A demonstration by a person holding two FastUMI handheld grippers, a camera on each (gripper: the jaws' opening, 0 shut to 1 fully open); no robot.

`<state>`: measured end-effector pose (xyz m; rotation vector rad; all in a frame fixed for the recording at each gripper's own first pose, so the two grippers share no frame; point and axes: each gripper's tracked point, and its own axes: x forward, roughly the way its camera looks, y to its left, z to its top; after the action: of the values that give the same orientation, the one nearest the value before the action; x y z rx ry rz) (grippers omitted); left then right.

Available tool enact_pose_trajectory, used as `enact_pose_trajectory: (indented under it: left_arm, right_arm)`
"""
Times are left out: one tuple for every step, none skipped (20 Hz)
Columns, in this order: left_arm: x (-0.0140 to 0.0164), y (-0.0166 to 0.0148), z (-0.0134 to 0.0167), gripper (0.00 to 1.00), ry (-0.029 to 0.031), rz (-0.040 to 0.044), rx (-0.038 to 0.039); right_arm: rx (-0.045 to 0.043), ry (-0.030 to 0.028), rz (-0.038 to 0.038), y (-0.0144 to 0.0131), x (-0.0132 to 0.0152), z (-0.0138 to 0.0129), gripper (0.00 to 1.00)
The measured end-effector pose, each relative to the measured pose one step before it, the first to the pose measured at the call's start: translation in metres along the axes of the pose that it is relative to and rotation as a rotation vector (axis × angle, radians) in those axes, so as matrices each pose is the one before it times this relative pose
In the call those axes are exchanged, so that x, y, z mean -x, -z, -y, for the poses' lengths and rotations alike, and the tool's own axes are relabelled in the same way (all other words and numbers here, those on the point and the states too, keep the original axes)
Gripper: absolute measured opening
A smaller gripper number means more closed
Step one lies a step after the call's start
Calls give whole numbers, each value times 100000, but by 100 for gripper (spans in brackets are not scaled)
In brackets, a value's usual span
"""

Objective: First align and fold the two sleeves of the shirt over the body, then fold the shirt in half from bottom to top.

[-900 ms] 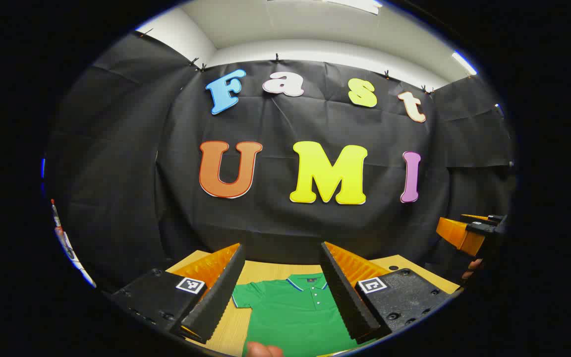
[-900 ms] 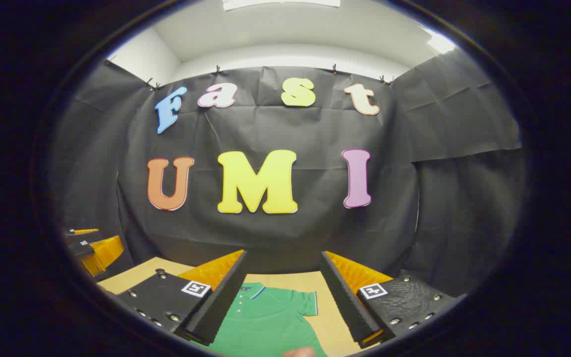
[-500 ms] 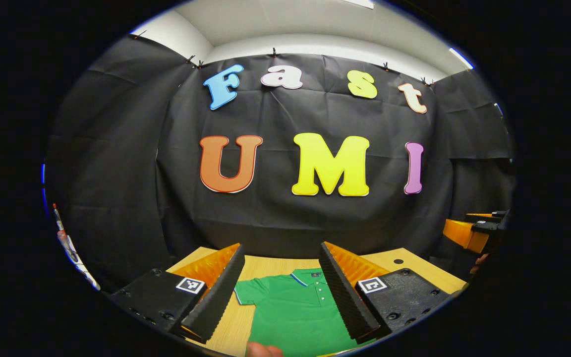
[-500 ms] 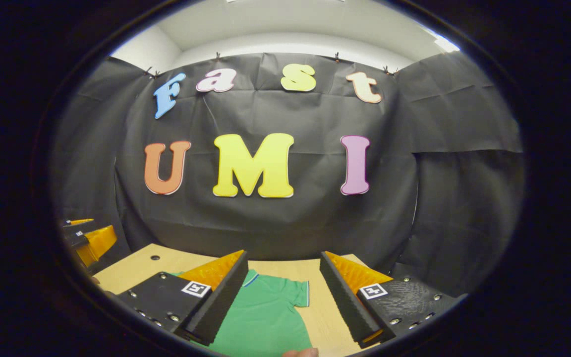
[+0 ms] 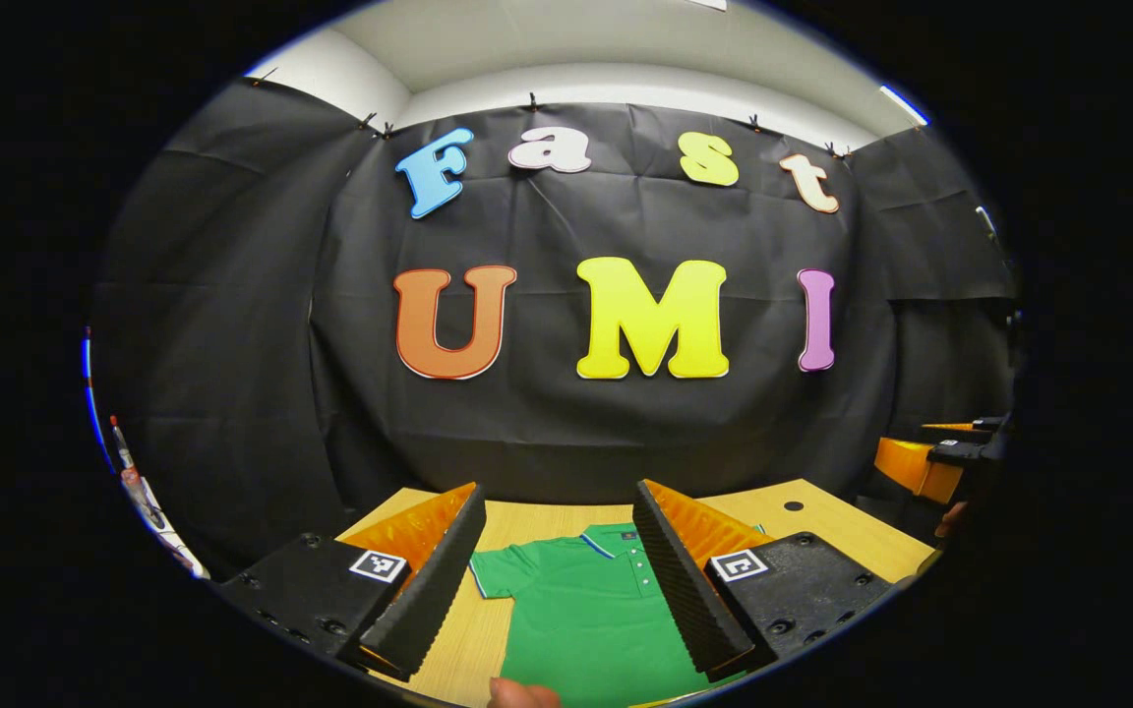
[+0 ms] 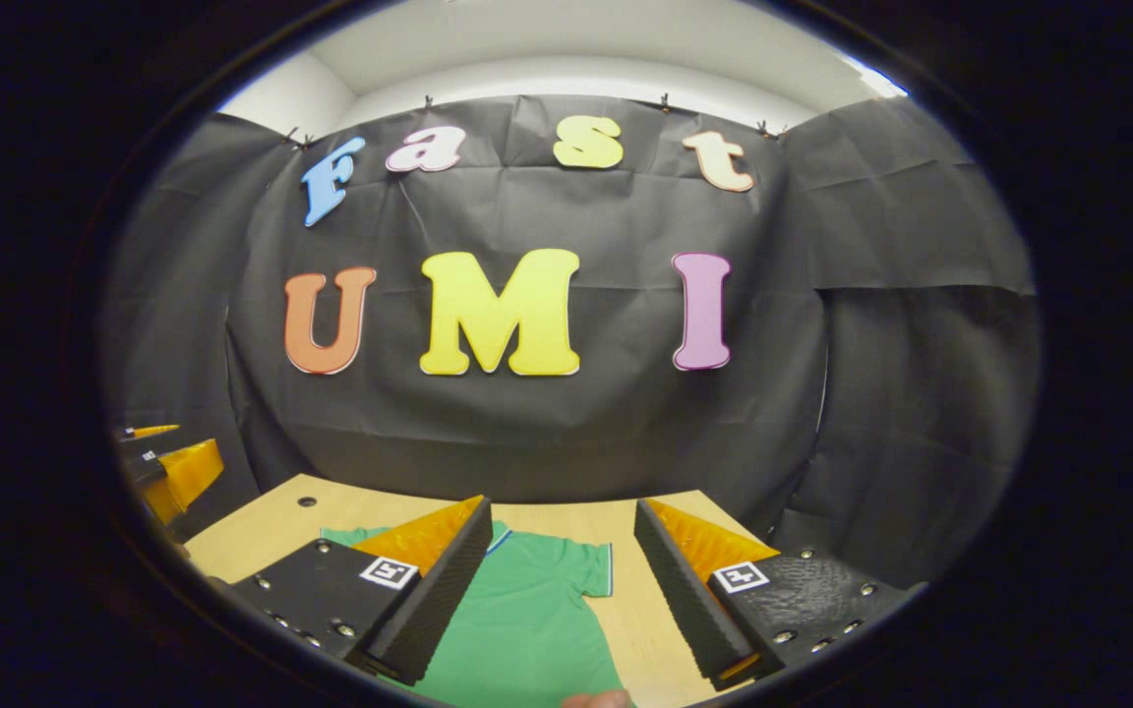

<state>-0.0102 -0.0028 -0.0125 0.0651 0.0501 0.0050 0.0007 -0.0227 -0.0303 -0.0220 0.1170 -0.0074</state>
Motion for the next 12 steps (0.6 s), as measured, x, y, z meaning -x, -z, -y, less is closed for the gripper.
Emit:
enact_pose_trajectory:
  left_arm:
    - [-133, -28, 23, 96, 554, 35, -423]
    - [-79, -22, 71, 96, 69, -11, -213]
    - [-138, -72, -70, 96, -544, 60, -51]
    - [-191, -125, -26, 96, -583, 309, -221]
    - [-132, -223, -105, 96, -827, 783, -199]
    - [-453, -307, 15, 96, -632, 781, -96]
    - [-701, -466, 120, 96, -176, 602, -9]
    - [-1275, -489, 210, 96, 312, 633, 4]
    - [-522, -305, 24, 96, -6, 629, -165]
    - [50, -49, -31, 96, 130, 534, -291]
    - [-146, -280, 22, 96, -1, 541, -98]
    - [-97, -112, 29, 96, -20, 351, -80]
  right_arm:
    - [433, -551, 316, -153, -433, -77, 93]
    - [703, -519, 93, -183, -526, -85, 93]
    - [1124, -74, 80, -386, -815, -21, 93]
    - [1212, -363, -136, -281, -918, 82, 93]
    - [956, -376, -329, -389, -1010, 59, 93]
    - [1049, -583, -1110, -153, -1212, 121, 92]
    - [1606, -1730, -1588, -89, -1274, -51, 93]
    - [2357, -1559, -2250, 159, -1471, -80, 93]
    - [2078, -885, -1980, 150, -1580, 292, 93]
    - [1446, -806, -1830, 260, -1737, 425, 93]
    - [350, -174, -1627, 302, -1861, 460, 93]
    - [-825, -105, -2047, 626, -1956, 341, 93]
